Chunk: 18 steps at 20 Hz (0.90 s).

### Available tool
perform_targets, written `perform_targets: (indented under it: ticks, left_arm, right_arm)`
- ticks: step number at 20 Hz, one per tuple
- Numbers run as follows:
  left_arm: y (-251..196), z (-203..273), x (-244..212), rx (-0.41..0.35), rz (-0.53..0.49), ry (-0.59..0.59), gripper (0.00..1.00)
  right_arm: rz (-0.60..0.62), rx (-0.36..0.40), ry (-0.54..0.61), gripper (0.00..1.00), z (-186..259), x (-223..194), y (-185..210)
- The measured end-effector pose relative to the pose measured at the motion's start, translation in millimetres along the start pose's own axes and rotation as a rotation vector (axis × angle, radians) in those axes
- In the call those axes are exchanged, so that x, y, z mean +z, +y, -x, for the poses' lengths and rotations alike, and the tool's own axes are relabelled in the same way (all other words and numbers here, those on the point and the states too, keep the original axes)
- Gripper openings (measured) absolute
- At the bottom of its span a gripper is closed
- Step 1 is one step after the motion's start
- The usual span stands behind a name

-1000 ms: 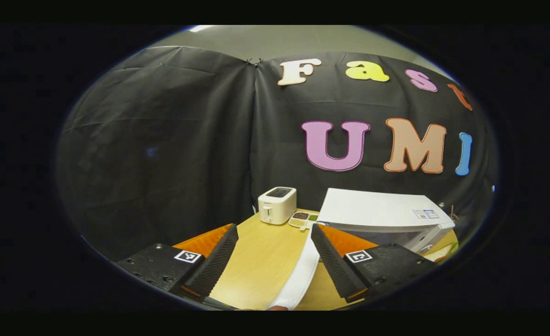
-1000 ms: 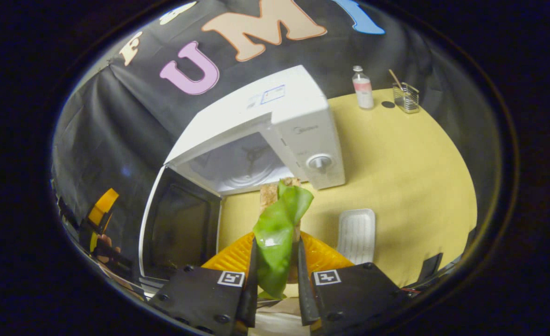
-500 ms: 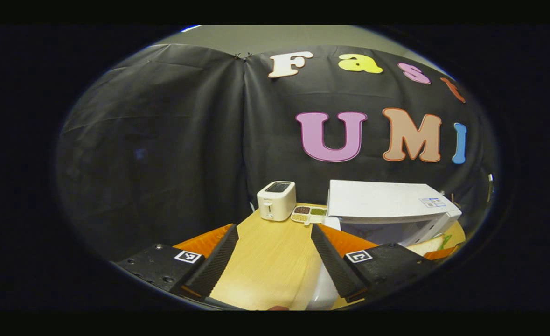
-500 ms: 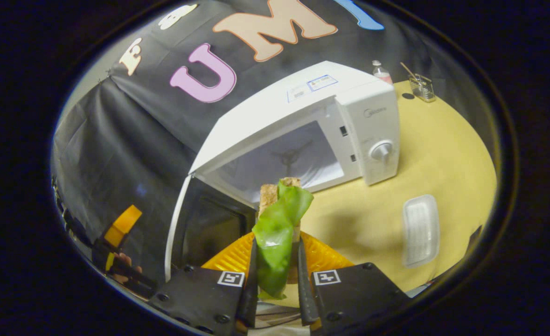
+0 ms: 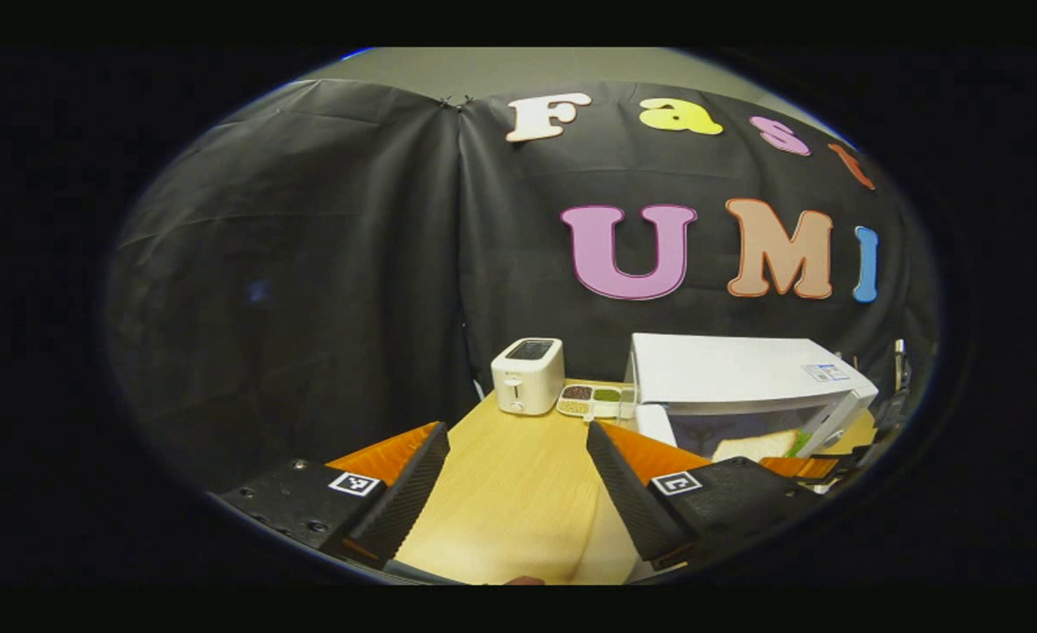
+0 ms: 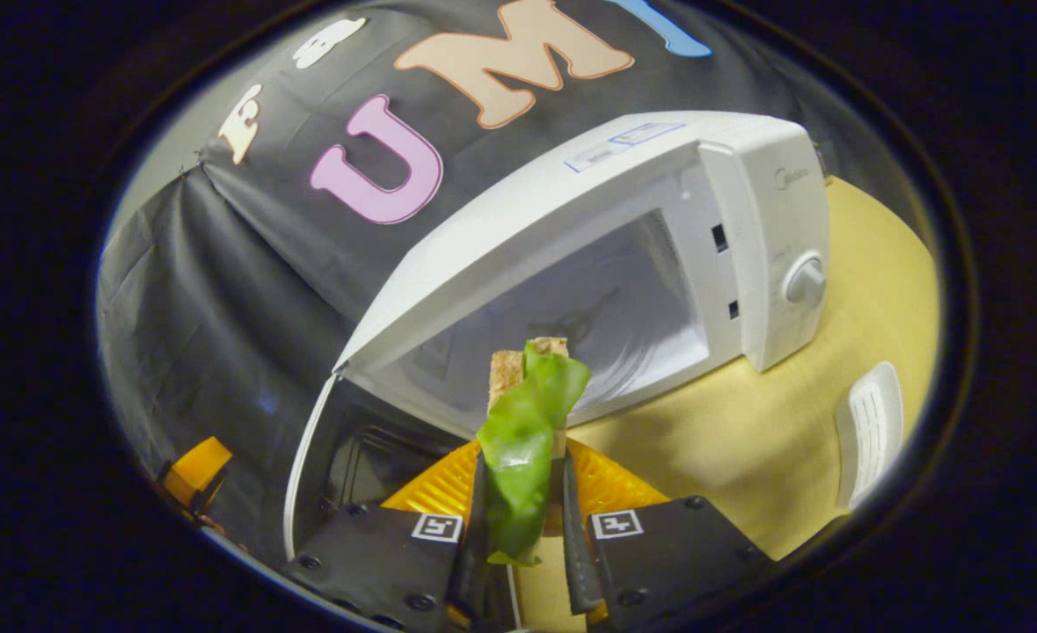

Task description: Open the microwave oven with the left hand, put the food in, and close the microwave oven.

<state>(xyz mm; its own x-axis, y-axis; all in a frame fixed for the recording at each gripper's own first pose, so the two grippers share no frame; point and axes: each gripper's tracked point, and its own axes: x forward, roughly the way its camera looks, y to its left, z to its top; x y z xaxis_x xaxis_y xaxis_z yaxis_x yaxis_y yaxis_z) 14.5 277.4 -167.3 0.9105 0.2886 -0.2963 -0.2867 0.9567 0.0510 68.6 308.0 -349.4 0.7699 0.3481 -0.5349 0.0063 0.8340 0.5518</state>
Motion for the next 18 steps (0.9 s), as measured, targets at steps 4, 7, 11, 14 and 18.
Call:
perform_targets:
  ticks: [4, 7, 11, 14, 18]
  left_arm:
    - [5, -1, -5, 0.012, 0.011, 0.013, 0.96]
    - [10, -1, -9, 0.028, 0.001, 0.024, 0.96]
    - [16, 1, -12, 0.044, -0.021, 0.036, 0.96]
    - [20, 0, -14, 0.047, -0.035, 0.046, 0.96]
    - [18, 0, -16, 0.032, -0.046, 0.053, 0.98]
  right_arm:
    - [-0.033, 0.018, -0.072, 0.39, -33, 11, 8]
    - [-0.068, 0.015, -0.127, 0.33, -52, 20, 11]
    - [-0.116, -0.011, -0.165, 0.35, -75, 27, 7]
    - [-0.138, -0.037, -0.190, 0.42, -92, 32, 1]
    - [-0.119, -0.075, -0.201, 0.42, -106, 33, -11]
